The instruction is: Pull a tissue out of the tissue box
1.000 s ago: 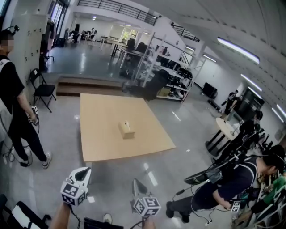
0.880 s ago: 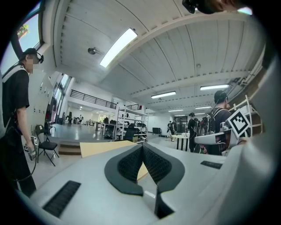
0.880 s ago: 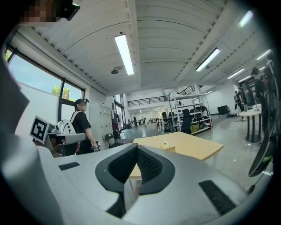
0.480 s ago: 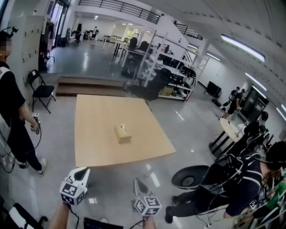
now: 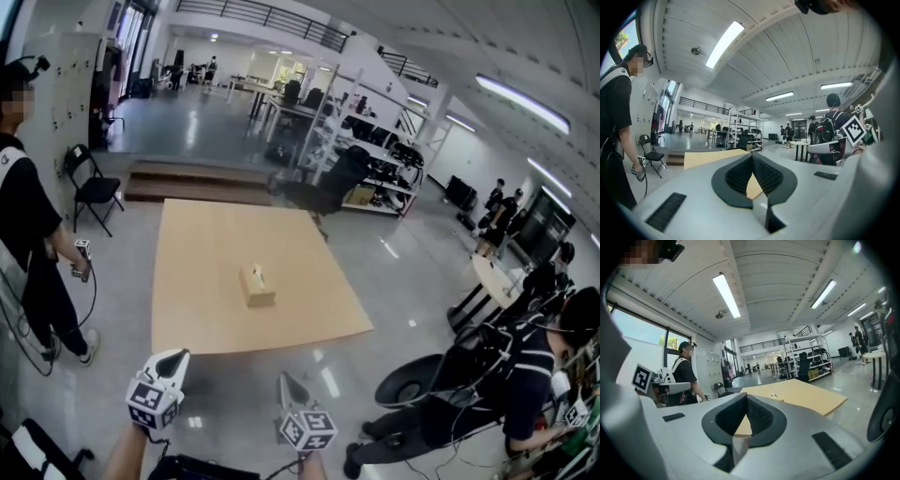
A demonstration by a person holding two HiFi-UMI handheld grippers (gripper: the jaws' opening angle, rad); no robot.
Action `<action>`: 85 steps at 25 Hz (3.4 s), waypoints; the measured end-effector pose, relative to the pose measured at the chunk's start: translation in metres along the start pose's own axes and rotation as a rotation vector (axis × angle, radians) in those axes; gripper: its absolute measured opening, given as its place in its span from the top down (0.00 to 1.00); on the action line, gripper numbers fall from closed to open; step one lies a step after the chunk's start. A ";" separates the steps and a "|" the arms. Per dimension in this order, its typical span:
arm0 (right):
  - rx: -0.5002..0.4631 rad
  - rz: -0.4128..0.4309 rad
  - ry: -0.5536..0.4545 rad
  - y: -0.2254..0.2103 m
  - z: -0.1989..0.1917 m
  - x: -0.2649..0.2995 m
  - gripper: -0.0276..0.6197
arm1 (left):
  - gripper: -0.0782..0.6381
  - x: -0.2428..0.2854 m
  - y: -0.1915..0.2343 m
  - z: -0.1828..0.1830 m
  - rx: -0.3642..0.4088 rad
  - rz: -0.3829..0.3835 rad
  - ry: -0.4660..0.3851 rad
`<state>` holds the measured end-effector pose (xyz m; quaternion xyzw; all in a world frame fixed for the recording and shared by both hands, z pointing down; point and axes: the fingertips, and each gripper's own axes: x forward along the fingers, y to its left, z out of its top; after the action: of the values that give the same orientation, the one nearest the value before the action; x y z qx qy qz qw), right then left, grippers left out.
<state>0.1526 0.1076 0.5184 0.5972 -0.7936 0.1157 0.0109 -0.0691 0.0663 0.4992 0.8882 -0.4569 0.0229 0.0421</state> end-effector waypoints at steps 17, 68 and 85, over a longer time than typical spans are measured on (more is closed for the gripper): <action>0.010 0.013 -0.005 -0.041 0.011 0.049 0.94 | 0.88 0.065 0.010 0.004 -0.002 0.008 -0.003; -0.065 -0.003 0.031 -0.117 0.090 0.355 0.94 | 0.88 0.335 0.192 0.028 -0.053 -0.021 0.030; -0.038 0.040 0.108 -0.150 0.063 0.405 0.94 | 0.88 0.384 0.200 0.002 -0.081 0.000 0.098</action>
<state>0.1867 -0.3263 0.5455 0.5737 -0.8058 0.1331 0.0628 -0.0085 -0.3611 0.5380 0.8835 -0.4551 0.0477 0.1005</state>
